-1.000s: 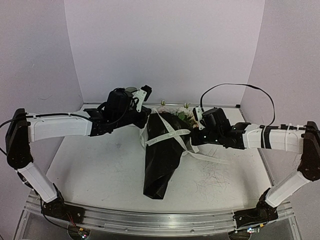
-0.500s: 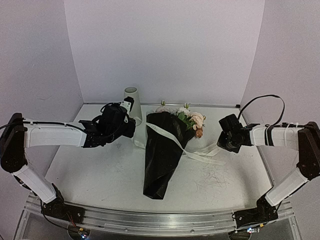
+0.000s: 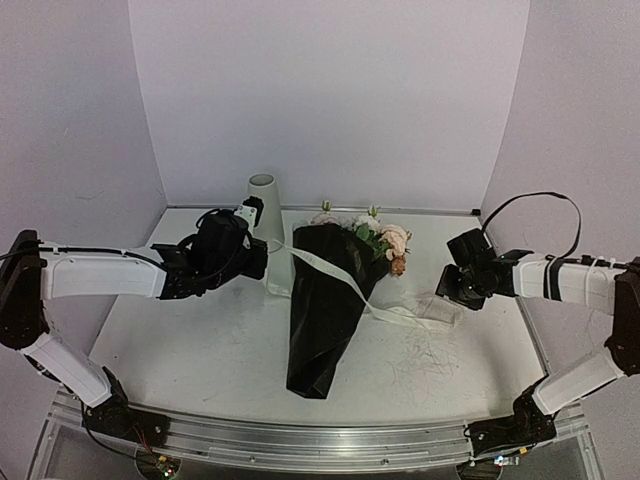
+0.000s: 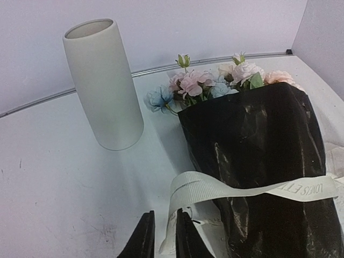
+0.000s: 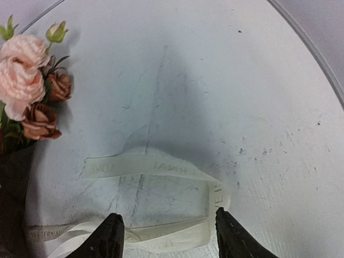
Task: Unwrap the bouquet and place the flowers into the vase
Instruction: Untie the ribbon from the wrapping paper.
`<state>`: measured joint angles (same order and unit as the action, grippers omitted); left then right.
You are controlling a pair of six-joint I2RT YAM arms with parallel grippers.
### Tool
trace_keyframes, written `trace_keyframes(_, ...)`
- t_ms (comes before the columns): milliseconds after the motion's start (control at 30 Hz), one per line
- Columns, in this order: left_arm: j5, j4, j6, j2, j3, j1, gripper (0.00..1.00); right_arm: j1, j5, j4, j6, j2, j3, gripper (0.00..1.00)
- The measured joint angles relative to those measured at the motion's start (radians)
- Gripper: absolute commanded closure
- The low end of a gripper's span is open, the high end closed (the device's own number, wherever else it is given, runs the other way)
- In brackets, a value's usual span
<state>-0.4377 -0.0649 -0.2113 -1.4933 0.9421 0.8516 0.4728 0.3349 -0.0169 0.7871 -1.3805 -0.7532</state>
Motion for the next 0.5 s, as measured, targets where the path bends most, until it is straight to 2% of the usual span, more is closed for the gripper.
trace_keyframes(33,0.008,0.000,-0.003,0.000,0.000,0.000,0.65,0.002,-0.035,0.006,-0.024,-0.006,-0.003,0.43)
trace_keyframes(167,0.050,0.004,-0.006,0.000,0.000,0.000,0.48,0.046,-0.182,0.058,-0.144,-0.043,-0.005,0.39)
trace_keyframes(367,0.123,0.013,-0.003,0.012,0.000,0.000,0.43,0.198,-0.315,0.135,-0.337,-0.099,-0.037,0.40)
trace_keyframes(500,0.154,0.024,-0.002,0.024,0.000,0.000,0.43,0.222,-0.377,0.183,-0.434,-0.144,-0.063,0.38)
